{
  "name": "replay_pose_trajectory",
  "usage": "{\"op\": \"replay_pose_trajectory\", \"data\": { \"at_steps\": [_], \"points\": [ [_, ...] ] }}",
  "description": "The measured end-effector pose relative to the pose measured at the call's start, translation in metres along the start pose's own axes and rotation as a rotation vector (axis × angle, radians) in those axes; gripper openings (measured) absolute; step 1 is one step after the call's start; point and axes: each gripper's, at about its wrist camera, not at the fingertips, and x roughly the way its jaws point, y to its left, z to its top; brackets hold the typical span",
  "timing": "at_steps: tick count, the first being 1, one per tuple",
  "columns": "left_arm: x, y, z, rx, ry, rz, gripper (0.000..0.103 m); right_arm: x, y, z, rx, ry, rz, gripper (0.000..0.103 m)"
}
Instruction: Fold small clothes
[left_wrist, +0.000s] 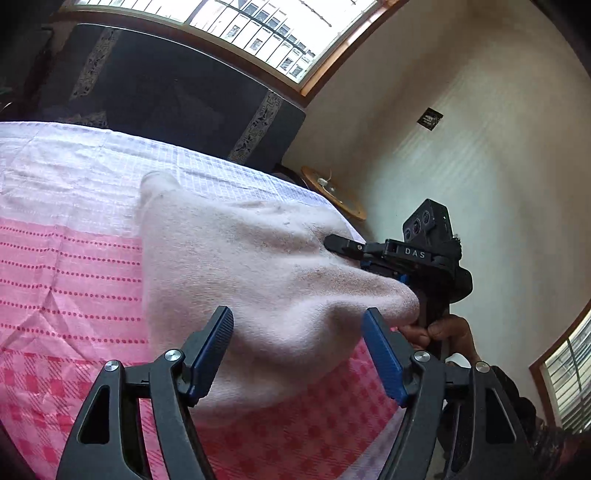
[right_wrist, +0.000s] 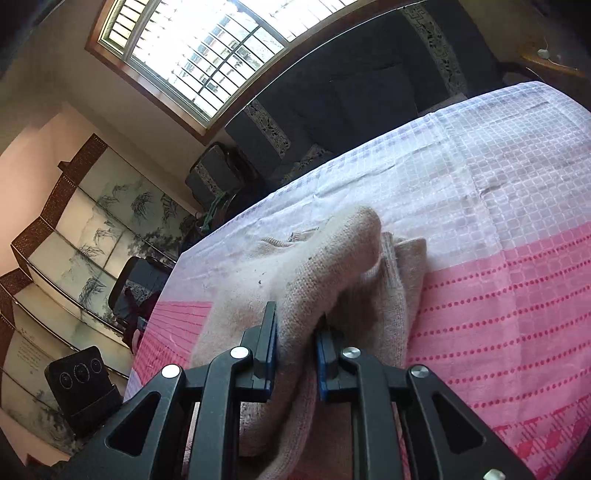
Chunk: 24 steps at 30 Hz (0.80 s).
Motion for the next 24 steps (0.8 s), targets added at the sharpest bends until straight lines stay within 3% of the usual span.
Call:
{"op": "replay_pose_trajectory", "data": {
  "at_steps": [3,5,7,9,15,18,21,24],
  "points": [
    [0.011,0.026,-0.009,-0.068,0.066,0.034,0.074,0.020,-0.044,-0.008,0.122,0.086,-0.044,0.017],
    [0.015,0.033,-0.020,-0.055,0.091,0.056,0.074,0.008,-0.057,-0.018,0.189,0.022,0.025,0.018],
    [0.019,0.035,-0.028,-0.017,0.117,0.129,0.074,-0.017,-0.055,-0.027,0.194,-0.069,0.010,0.022],
    [0.023,0.041,-0.034,-0.040,0.153,0.105,0.074,-0.043,-0.040,-0.038,0.146,-0.118,0.016,0.022],
    [0.012,0.040,-0.038,-0.048,0.117,0.111,0.074,-0.063,-0.003,-0.076,0.052,0.007,-0.035,0.023],
    [0.004,0.027,-0.042,0.010,0.093,0.148,0.074,-0.055,-0.007,-0.083,0.085,0.032,0.043,0.023],
    [0.000,0.014,-0.042,0.049,0.076,0.165,0.074,-0.043,-0.016,-0.080,0.198,0.054,0.185,0.023],
    [-0.007,0.009,-0.036,0.045,0.052,0.127,0.074,-0.034,-0.020,-0.077,0.240,0.069,0.162,0.032]
  ]
}}
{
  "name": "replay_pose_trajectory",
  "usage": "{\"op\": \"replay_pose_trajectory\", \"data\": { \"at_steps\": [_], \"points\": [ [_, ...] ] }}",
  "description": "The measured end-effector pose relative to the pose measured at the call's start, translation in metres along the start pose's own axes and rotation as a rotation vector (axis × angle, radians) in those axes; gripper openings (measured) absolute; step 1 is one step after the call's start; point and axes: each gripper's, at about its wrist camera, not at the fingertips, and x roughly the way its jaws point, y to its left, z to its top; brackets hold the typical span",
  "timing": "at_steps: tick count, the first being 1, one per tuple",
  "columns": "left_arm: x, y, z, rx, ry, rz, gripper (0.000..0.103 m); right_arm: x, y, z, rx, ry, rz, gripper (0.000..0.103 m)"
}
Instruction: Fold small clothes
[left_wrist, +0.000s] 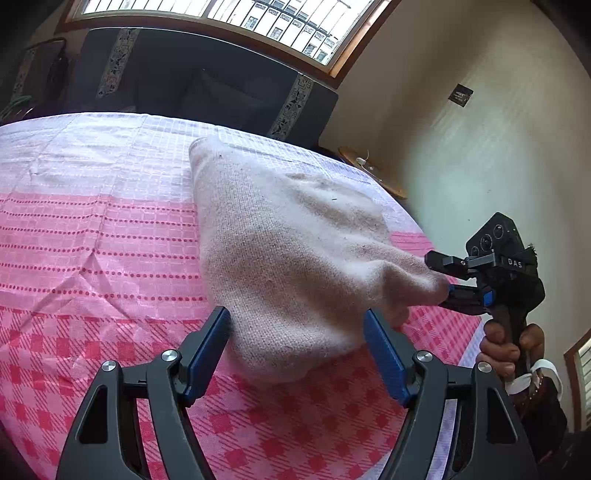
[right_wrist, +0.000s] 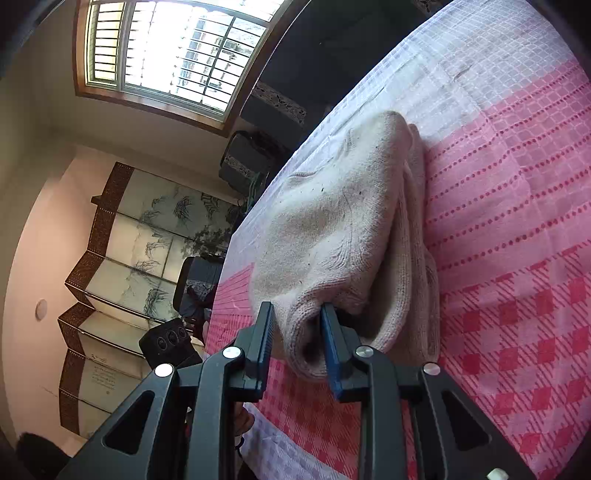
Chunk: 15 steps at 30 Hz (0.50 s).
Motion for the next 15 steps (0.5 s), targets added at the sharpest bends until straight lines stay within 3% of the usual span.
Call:
{"op": "replay_pose_trajectory", "data": {
  "at_steps": [5,6,7,8,11,14,15],
  "points": [
    [0.013,-0.009,0.012,0.029,0.022,0.018,0.074,0.019,-0.013,0.018,0.063,0.000,-0.028,0.028],
    [0.016,-0.010,0.011,0.048,0.026,0.033,0.074,0.022,-0.007,0.022,0.029,-0.023,-0.066,0.013],
    [0.019,-0.012,0.010,0.066,0.035,0.047,0.074,0.021,0.001,0.026,-0.029,-0.056,-0.115,0.010],
    [0.021,-0.012,0.008,0.080,0.044,0.062,0.074,0.020,0.015,0.029,-0.113,-0.100,-0.161,0.010],
    [0.022,-0.010,0.005,0.093,0.047,0.081,0.074,0.013,0.041,0.021,-0.253,-0.167,-0.132,0.010],
    [0.026,-0.009,0.009,0.071,0.067,0.068,0.074,0.023,0.005,0.015,-0.171,-0.114,-0.212,0.010],
    [0.026,-0.007,0.010,0.062,0.074,0.063,0.074,0.020,-0.012,0.014,-0.095,-0.104,-0.157,0.009]
  ]
}}
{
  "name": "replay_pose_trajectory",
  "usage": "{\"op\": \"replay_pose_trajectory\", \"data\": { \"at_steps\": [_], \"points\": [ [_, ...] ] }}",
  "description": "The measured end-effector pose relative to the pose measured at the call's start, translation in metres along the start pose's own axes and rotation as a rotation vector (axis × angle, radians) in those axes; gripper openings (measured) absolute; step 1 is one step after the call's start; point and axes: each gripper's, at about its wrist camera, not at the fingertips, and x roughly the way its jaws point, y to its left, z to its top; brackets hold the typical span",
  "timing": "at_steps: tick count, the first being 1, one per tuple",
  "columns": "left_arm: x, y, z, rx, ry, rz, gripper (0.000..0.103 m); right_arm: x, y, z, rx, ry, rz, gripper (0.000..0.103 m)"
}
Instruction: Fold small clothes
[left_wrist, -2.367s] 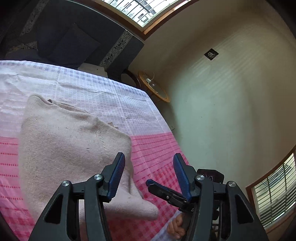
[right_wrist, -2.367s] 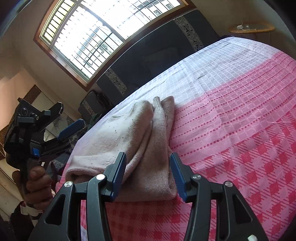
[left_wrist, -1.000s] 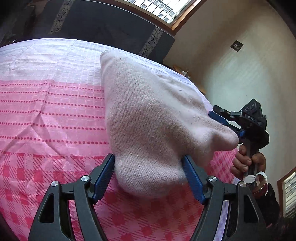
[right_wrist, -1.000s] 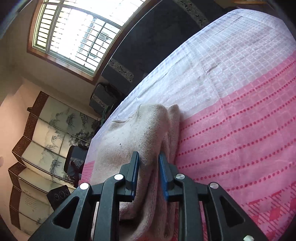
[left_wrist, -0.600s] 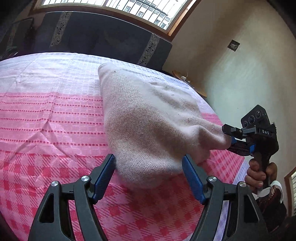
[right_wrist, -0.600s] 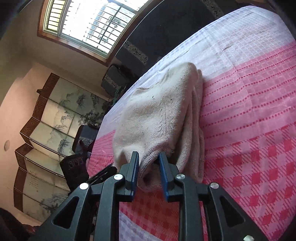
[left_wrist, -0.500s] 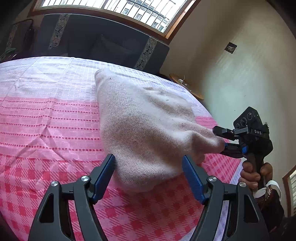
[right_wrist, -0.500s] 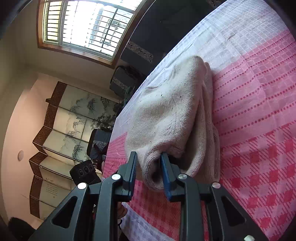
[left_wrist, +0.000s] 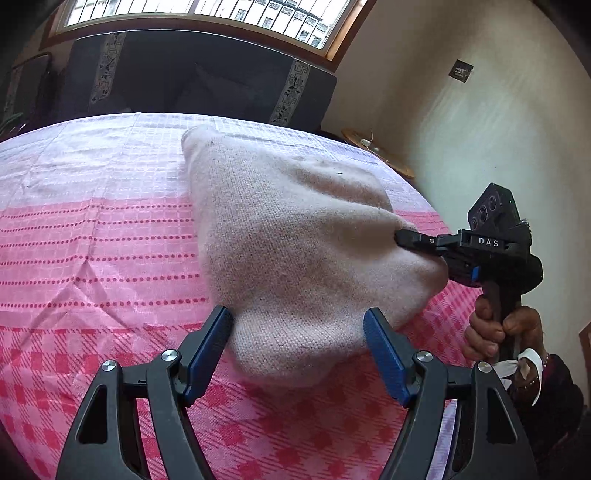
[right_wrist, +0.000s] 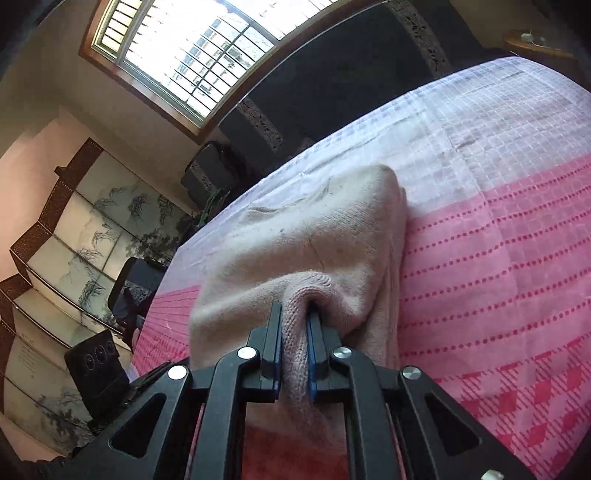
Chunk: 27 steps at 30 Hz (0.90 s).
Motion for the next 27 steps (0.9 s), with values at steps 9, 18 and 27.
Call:
{"op": "replay_pose_trajectory", "data": {
  "at_steps": [9,18,27],
  "points": [
    [-0.027,-0.009,0.016,0.001,-0.096,-0.034,0.074,-0.024,0.003,-0.019,0.002,0.006,0.016,0.019],
    [0.018,-0.025,0.021,0.120,-0.017,0.051,0.074,-0.018,-0.015,-0.040,0.003,0.045,-0.080,0.007],
    [0.023,-0.024,0.008,0.202,-0.002,0.086,0.074,-0.055,0.040,-0.002,-0.184,-0.103,-0.175,0.015]
  ]
}}
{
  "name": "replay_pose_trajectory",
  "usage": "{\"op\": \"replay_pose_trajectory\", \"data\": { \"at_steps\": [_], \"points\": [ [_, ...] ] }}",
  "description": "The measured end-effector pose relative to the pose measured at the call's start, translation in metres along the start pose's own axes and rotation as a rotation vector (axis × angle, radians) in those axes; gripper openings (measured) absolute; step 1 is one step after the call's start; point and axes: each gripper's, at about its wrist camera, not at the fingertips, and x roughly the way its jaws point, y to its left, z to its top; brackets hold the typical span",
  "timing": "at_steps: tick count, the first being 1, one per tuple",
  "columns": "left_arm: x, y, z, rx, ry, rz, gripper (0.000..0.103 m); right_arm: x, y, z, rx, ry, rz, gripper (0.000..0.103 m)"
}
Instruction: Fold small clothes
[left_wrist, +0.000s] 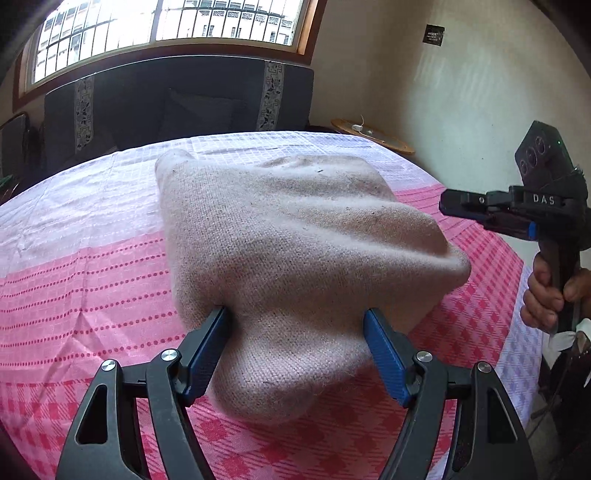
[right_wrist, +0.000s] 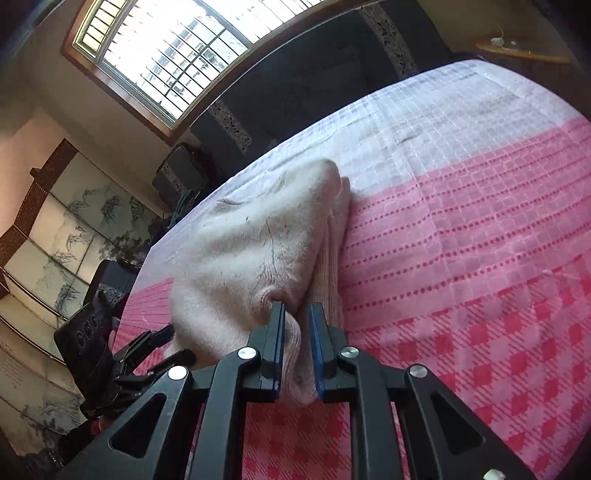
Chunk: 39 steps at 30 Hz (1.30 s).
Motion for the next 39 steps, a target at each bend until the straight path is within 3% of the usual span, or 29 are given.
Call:
{"op": "replay_pose_trajectory", "data": {
  "at_steps": [2,5,8,9,17,21,24,27,30,34,39],
  "points": [
    [0.001,0.002,0.000,-0.010,0.002,-0.009,0.074,0.007,0.027,0.013,-0.107,-0.001,-0.010,0.015],
    [0.001,0.004,-0.002,-0.026,0.006,-0.018,0.074,0.047,0.067,0.017,-0.312,0.097,-0.093,0.015],
    [0.000,0.007,-0.003,-0.039,0.008,-0.027,0.074,0.099,0.074,0.006,-0.512,0.192,-0.342,0.009],
    [0.000,0.008,-0.003,-0.043,0.005,-0.029,0.074,0.104,0.071,0.004,-0.538,0.165,-0.365,0.005],
    [-0.001,0.013,-0.007,-0.054,0.000,-0.035,0.075,0.121,0.061,0.026,-0.511,0.124,-0.322,0.004],
    [-0.001,0.014,-0.010,-0.056,-0.002,-0.034,0.075,0.086,0.049,0.045,-0.305,0.112,-0.170,0.007],
    [-0.002,0.015,-0.012,-0.061,-0.006,-0.040,0.076,0.072,0.063,0.058,-0.313,0.079,-0.136,0.014],
    [-0.002,0.015,-0.015,-0.059,-0.009,-0.042,0.076,0.103,0.089,0.064,-0.428,0.164,-0.200,0.014],
    [-0.003,0.016,-0.015,-0.064,-0.010,-0.051,0.077,0.158,0.102,0.057,-0.537,0.316,-0.280,0.013],
    [-0.005,0.019,-0.015,-0.081,-0.014,-0.078,0.077,0.196,0.092,0.067,-0.568,0.309,-0.439,0.005],
    [-0.006,0.022,-0.015,-0.083,-0.008,-0.083,0.077,0.174,0.064,0.081,-0.418,0.261,-0.318,0.005]
  ]
}}
